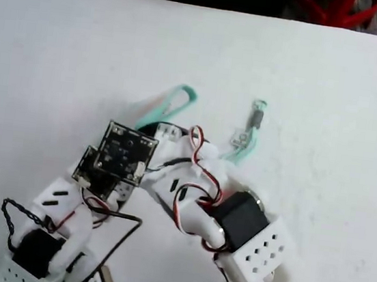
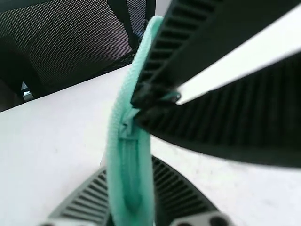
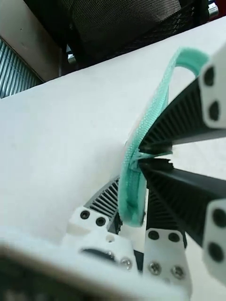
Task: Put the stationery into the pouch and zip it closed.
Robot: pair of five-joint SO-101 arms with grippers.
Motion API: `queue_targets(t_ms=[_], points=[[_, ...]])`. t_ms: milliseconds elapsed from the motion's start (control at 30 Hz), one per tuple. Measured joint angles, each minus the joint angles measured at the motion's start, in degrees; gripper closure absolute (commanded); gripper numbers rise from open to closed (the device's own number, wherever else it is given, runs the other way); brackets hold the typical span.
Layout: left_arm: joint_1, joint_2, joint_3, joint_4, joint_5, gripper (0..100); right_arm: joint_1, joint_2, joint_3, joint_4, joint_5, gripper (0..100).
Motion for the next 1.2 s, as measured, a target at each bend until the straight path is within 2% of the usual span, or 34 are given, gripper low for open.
queue_targets(t_ms=[467, 1200], points=[[0.0, 0.0, 0.0, -1.0, 0.0, 98, 7.3, 0.0, 1.8, -4.6, -2.4, 97.9], [0.0, 0.0, -0.3, -2.2, 2.4, 98, 11.6, 0.0, 2.0, -6.8, -2.7, 97.9]])
